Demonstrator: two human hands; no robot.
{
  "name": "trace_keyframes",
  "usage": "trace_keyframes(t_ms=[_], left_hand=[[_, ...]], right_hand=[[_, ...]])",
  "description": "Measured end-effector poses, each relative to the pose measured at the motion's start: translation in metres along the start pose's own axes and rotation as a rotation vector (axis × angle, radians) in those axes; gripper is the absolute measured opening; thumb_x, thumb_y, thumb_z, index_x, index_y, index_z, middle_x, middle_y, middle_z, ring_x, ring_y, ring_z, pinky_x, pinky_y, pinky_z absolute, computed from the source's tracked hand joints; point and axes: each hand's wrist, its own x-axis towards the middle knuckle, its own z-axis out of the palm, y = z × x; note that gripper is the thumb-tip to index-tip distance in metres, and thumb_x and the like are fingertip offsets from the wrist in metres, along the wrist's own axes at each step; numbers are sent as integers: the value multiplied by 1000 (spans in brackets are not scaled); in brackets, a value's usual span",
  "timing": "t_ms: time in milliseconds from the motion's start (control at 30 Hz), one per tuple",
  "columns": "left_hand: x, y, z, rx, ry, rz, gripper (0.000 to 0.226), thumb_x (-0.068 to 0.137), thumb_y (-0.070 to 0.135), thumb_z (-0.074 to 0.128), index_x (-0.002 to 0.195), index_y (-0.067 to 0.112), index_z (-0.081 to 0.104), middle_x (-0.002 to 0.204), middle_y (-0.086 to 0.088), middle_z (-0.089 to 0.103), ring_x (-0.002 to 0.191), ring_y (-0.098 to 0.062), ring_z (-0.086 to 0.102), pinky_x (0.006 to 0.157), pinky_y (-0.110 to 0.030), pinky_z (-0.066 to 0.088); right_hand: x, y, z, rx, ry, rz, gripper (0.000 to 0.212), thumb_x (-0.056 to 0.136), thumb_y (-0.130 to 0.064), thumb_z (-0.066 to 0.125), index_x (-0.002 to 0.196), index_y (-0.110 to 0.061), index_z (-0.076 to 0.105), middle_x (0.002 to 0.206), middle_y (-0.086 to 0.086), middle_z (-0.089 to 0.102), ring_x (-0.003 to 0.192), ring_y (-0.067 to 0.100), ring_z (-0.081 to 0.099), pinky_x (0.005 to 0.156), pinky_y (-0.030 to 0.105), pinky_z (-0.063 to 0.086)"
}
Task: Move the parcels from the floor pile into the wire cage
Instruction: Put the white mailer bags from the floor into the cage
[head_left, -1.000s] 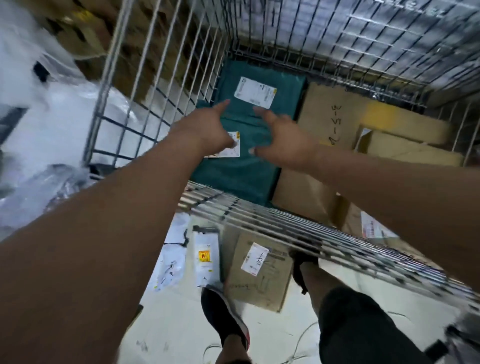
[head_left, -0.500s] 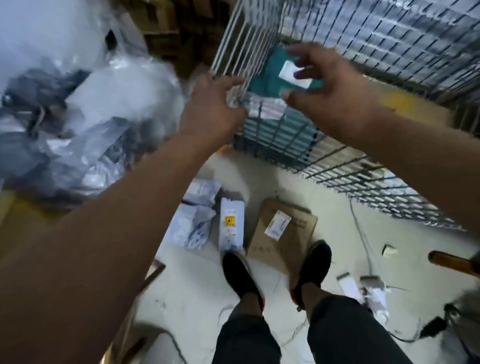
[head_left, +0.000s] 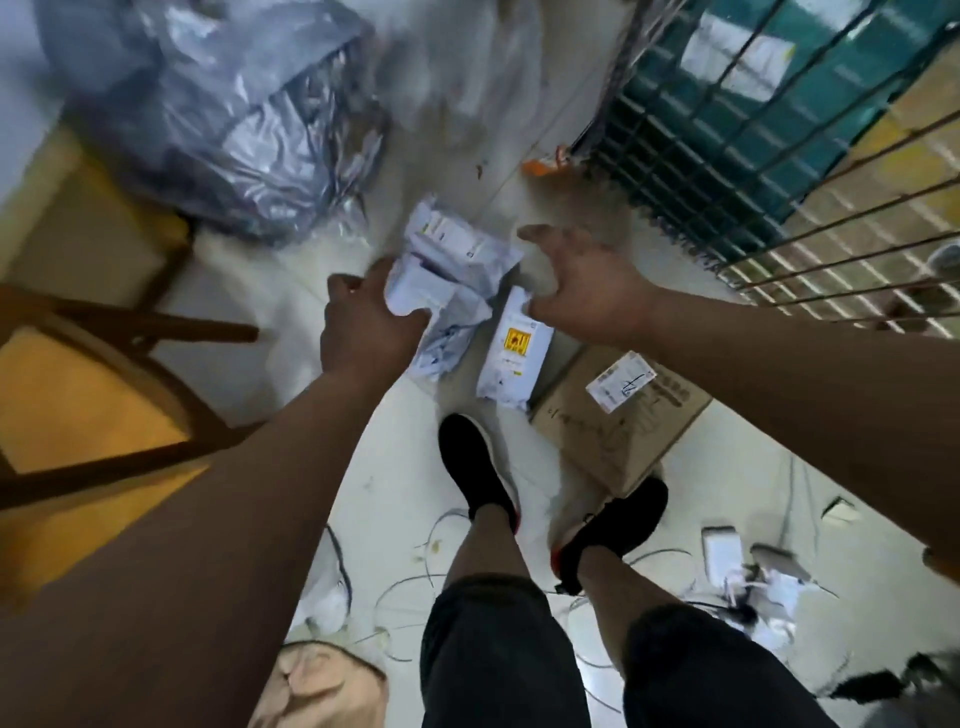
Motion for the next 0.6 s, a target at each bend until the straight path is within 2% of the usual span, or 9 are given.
trace_keyframes(t_ms=[100, 267, 367, 433, 533, 567, 600], left_hand=[[8, -55, 28, -59, 4, -157, 83, 83, 42, 77, 155, 42, 35, 138, -12, 34, 114, -38, 57, 103, -48, 48], [50, -131, 82, -180, -18, -315, 96, 84, 43, 79, 158, 50, 19, 134, -14, 32, 105, -40, 60, 101, -48, 51], [92, -168, 117, -322, -27, -411, 101, 83, 40, 83, 159, 51, 16, 139, -18, 31, 97, -33, 58, 95, -39, 52], [122, -190, 141, -408, -48, -448, 104, 83, 38, 84, 159, 50, 14, 146, -21, 29, 92, -25, 50, 82, -30, 47], [167, -216, 178, -520, -73, -473, 111, 81, 36, 86, 161, 48, 10, 154, -20, 31, 101, -23, 49, 64, -21, 39], [179, -223, 190, -570, -86, -489, 113, 81, 36, 86, 161, 48, 7, 157, -18, 31, 111, -26, 51, 61, -20, 38], [189, -229, 200, -623, -98, -506, 115, 80, 37, 87, 161, 49, 5, 160, -16, 30, 123, -29, 50, 66, -21, 40]], right_hand=[[34, 1, 49, -51, -87, -21, 86, 87, -29, 72, 159, -25, 26, 138, 24, 45, 121, 44, 53, 100, 41, 47], [111, 7, 126, -156, -147, -24, 94, 85, -32, 73, 161, -27, 19, 140, 26, 42, 124, 46, 49, 102, 44, 46], [167, 17, 168, -179, -158, -14, 96, 84, -34, 74, 162, -27, 17, 139, 25, 42, 125, 46, 49, 101, 45, 47], [205, 23, 194, -174, -170, -2, 99, 83, -35, 76, 162, -27, 16, 143, 24, 40, 129, 45, 47, 103, 44, 46], [259, 29, 228, -143, -161, -18, 103, 81, -40, 80, 161, -23, 18, 148, 23, 39, 134, 42, 44, 106, 43, 45], [275, 32, 239, -139, -164, -31, 105, 80, -42, 81, 161, -21, 18, 150, 23, 39, 136, 40, 43, 108, 43, 43], [289, 33, 249, -142, -173, -45, 108, 80, -44, 82, 162, -22, 16, 151, 22, 40, 138, 39, 43, 110, 43, 41]])
